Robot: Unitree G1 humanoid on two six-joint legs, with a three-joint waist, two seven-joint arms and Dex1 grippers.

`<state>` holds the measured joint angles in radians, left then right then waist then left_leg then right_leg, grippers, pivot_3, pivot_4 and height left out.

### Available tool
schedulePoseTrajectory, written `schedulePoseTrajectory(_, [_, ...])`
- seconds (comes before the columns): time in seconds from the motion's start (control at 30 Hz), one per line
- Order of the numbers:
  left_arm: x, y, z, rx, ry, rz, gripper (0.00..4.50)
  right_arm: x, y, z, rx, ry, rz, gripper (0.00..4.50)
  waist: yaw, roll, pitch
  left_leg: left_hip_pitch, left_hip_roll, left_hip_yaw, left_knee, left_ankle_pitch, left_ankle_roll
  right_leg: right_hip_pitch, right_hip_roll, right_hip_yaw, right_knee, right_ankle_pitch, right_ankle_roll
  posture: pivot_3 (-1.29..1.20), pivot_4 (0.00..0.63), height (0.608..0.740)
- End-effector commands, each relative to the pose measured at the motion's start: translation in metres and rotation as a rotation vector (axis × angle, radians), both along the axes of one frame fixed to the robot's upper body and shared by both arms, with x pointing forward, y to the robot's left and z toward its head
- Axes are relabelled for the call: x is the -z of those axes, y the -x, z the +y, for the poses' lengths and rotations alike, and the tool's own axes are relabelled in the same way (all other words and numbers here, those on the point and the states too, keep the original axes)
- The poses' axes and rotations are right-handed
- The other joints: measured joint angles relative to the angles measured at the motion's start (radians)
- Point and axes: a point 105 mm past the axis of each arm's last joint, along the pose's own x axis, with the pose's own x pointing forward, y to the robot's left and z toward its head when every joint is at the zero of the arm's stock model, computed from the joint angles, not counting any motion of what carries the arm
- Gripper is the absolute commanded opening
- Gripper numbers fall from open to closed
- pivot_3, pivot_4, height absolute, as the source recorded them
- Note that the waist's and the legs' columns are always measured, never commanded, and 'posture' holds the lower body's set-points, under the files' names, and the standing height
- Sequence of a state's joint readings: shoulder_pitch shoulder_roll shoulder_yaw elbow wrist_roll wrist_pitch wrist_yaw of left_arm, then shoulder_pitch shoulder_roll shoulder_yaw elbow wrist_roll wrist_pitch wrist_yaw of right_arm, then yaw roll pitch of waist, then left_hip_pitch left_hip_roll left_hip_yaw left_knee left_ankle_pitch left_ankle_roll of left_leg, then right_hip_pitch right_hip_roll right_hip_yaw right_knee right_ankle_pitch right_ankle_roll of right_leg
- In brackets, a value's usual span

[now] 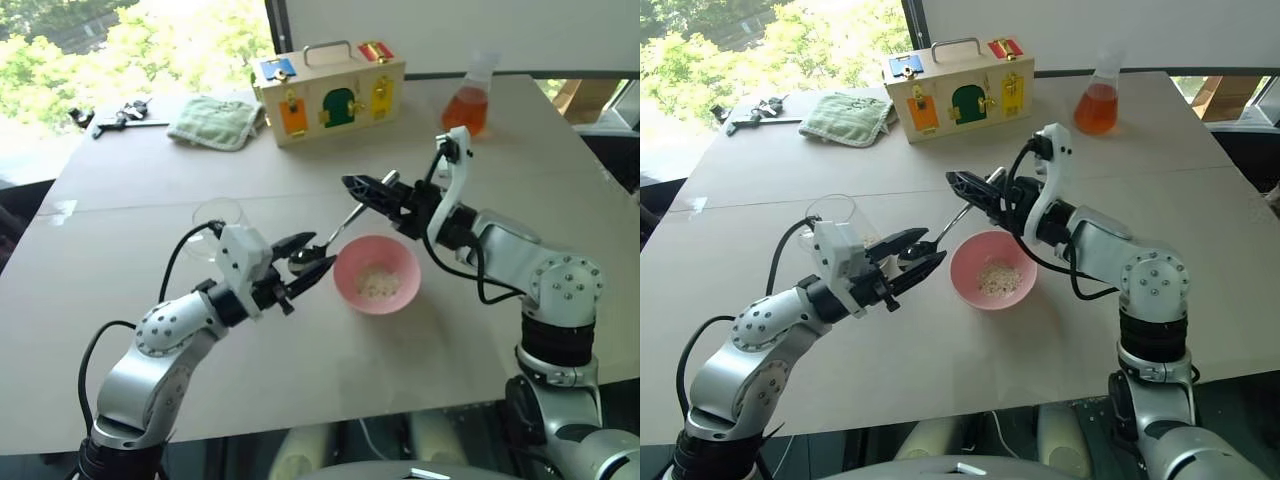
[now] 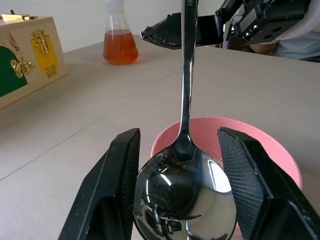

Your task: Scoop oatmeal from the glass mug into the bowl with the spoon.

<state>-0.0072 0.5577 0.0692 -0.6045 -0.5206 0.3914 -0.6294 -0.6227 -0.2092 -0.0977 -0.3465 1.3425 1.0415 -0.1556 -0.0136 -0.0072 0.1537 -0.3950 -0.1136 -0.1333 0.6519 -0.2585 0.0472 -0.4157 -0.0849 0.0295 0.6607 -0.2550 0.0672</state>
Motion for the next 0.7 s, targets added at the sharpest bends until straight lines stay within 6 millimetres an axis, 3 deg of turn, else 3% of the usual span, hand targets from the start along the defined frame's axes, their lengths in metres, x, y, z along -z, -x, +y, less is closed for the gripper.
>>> schedulePoseTrajectory(0.03, [-0.0074, -0.0022, 0.0006, -0.002, 0.007, -0.048, 1.88, -0.0155, 0.0034, -0.0048, 0.008, -0.047, -0.04, 2.65, 0.0, 0.0, 0.0, 0.0, 0.0, 0.0, 0.0, 0.0, 0.0, 0.0, 0.0, 0.0, 0.0, 0.0, 0.0, 0.0, 0.15, 0.74])
schedulePoseTrajectory(0.23, [-0.0059, -0.0058, 0.0005, -0.011, 0.014, -0.049, 1.88, -0.0121, 0.0038, -0.0088, 0.02, -0.04, -0.03, 0.07, -0.001, 0.002, 0.001, 0.0, 0.0, 0.0, 0.0, 0.0, 0.0, 0.0, 0.0, 0.0, 0.0, 0.0, 0.0, 0.0, 0.15, 0.74])
schedulePoseTrajectory(0.63, [-0.001, -0.0051, -0.0006, -0.013, 0.03, -0.025, 1.88, -0.0179, 0.0077, -0.003, -0.02, -0.081, -0.016, 0.07, -0.001, 0.002, 0.001, 0.0, 0.0, 0.0, 0.0, 0.0, 0.0, 0.0, 0.0, 0.0, 0.0, 0.0, 0.0, 0.0, 0.15, 0.74])
schedulePoseTrajectory(0.7, [-0.0033, -0.0067, 0.0017, -0.032, 0.034, -0.04, 2.89, -0.0181, 0.0074, -0.0027, -0.021, -0.083, -0.014, 0.0, -0.001, 0.002, 0.001, 0.0, 0.0, 0.0, 0.0, 0.0, 0.0, 0.0, 0.0, 0.0, 0.0, 0.0, 0.0, 0.0, 0.15, 0.74])
